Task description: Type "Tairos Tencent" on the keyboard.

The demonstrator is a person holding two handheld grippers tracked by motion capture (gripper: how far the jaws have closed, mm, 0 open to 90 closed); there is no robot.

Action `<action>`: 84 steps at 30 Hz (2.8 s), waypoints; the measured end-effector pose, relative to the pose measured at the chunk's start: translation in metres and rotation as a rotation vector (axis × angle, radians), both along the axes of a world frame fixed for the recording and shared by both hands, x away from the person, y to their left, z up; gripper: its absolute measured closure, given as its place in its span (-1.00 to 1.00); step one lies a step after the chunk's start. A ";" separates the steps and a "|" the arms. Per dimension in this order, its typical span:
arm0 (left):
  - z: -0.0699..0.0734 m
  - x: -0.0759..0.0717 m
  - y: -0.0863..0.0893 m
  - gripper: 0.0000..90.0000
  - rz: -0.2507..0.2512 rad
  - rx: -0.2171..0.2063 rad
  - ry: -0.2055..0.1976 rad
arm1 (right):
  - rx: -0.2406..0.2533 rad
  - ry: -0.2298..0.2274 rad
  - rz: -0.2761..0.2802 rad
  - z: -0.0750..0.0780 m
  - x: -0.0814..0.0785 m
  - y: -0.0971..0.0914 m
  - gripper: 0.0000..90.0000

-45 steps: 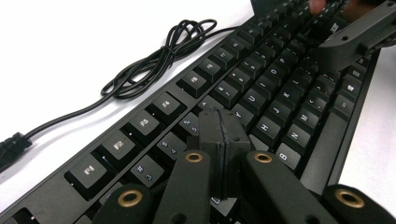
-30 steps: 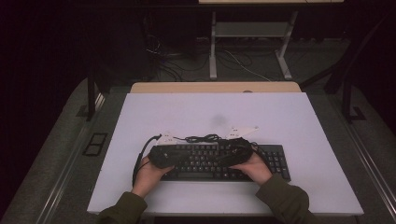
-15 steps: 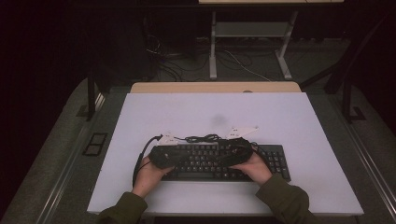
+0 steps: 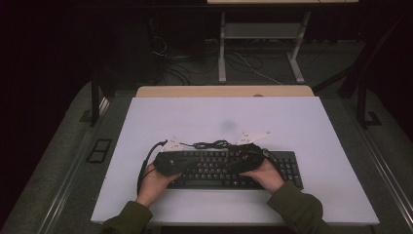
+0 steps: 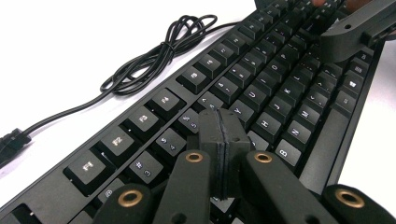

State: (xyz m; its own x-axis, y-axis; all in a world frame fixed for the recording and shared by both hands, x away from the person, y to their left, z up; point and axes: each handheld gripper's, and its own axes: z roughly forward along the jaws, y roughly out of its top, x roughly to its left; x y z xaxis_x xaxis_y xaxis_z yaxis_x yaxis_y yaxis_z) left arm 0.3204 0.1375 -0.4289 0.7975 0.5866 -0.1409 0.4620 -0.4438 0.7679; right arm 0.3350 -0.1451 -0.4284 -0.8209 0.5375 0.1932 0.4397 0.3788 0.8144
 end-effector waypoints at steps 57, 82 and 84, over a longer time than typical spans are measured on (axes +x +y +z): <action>0.000 -0.014 0.024 -0.53 0.007 -0.035 -0.049 | -0.016 0.021 0.027 0.000 -0.002 -0.001 0.31; 0.001 -0.014 0.026 -0.53 0.009 -0.041 -0.054 | -0.108 0.027 0.036 -0.007 -0.005 0.007 0.98; 0.001 -0.014 0.026 -0.53 0.009 -0.042 -0.055 | -0.110 0.030 0.031 -0.007 -0.005 0.007 0.98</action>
